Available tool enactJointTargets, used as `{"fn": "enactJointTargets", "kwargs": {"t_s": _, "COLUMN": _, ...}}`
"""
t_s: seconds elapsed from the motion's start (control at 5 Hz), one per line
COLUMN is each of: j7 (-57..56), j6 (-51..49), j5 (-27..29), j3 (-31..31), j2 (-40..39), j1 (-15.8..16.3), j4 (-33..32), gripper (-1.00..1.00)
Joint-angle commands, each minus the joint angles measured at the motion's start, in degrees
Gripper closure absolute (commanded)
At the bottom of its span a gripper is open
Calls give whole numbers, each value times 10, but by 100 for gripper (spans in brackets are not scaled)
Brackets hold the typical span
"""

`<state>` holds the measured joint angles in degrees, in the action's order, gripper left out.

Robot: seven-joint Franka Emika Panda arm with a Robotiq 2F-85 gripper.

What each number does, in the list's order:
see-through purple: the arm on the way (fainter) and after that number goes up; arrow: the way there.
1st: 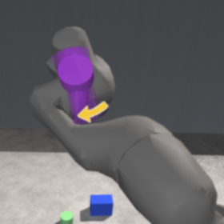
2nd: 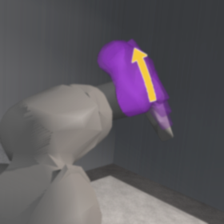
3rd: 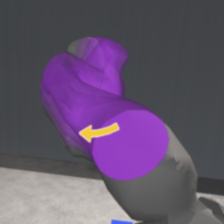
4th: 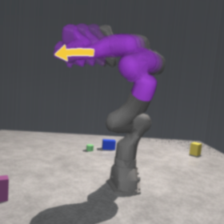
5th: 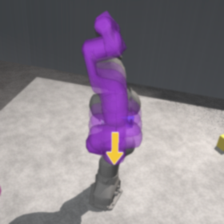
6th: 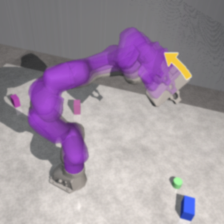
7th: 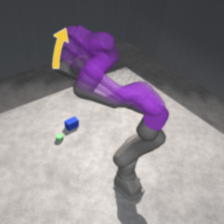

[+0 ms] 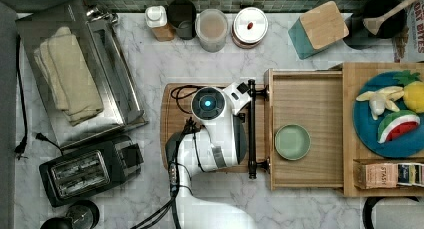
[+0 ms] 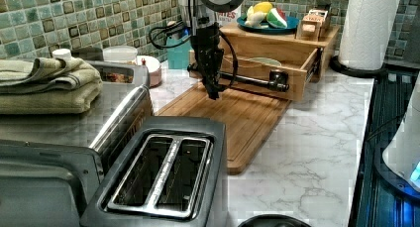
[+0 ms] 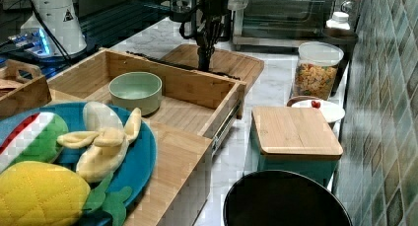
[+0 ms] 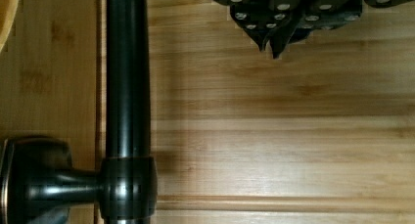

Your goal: Close the drawer.

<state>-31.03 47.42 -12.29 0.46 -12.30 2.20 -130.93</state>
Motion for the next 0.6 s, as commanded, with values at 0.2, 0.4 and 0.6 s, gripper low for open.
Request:
{"fn": "enactJointTargets", "kwargs": {"t_s": 0.2, "j7": -180, "j6": -4, "j5": 43, "j3": -53, "j2": 28, "j1": -108, "j4": 16, "gripper": 100}}
{"fn": "enactJointTargets", "kwargs": {"t_s": 0.4, "j7": -239, "j6": -10, "j5": 63, "j3": -59, "j2": 10, "j1": -142, "j4": 43, "gripper": 100}}
{"fn": "enactJointTargets", "kwargs": {"t_s": 0.6, "j7": -268, "j6": -17, "j5": 64, "j3": -74, "j2": -7, "j1": -165, "j4": 73, "gripper": 100}}
